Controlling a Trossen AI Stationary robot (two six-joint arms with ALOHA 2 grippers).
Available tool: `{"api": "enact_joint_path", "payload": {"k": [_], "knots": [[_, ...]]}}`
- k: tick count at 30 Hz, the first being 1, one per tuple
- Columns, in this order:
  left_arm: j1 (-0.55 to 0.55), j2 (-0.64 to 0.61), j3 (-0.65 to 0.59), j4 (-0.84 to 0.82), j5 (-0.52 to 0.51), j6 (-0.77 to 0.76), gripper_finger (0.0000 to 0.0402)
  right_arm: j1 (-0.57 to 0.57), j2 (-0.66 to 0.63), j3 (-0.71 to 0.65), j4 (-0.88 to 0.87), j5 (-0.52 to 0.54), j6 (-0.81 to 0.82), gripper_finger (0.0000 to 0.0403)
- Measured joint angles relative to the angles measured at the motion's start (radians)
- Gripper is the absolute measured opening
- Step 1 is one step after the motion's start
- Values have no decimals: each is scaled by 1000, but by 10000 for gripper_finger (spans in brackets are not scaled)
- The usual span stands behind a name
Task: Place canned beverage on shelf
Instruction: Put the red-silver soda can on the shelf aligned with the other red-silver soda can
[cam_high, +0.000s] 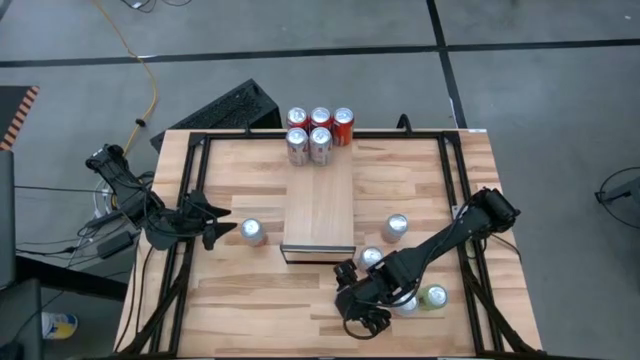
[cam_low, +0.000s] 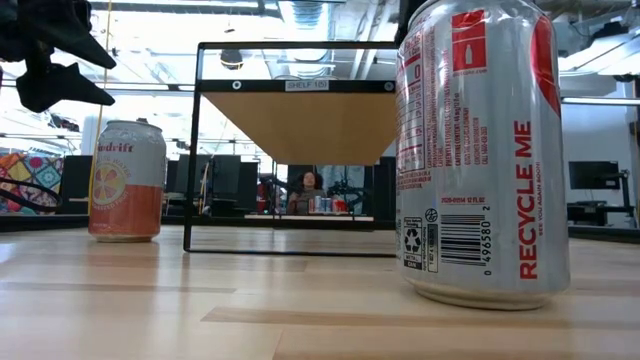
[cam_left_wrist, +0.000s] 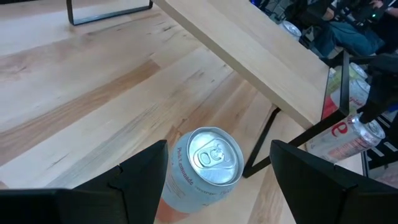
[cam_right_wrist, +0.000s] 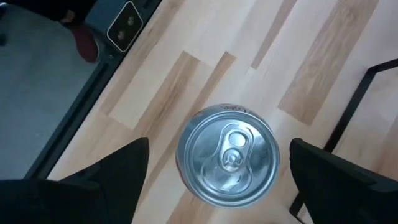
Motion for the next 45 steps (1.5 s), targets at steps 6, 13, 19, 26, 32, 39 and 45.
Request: {"api": "enact_joint_path", "payload": {"k": [6, 13, 19, 26, 32, 39, 45], "knots": [[0, 0, 0, -7, 0, -1, 270, -8, 17, -5, 5, -4, 7, 355], [0, 0, 0, -8, 1, -12, 270, -21, 40, -8, 20, -4, 15, 348], [0, 0, 0, -8, 1, -15, 270, -22, 52, -8, -13, -5, 49, 328], [0, 0, 0, -8, 0, -15, 270, -22, 50, -6, -14, -4, 111, 276], [0, 0, 0, -8, -1, -26, 270, -22, 49, -6, -17, -2, 142, 230], [0, 0, 0, -7, -2, -44, 270, -19, 52, 43, -75, 0, 161, 230], [0, 0, 0, -7, -4, -46, 270, -18, 50, 129, -220, -1, 145, 230]]}}
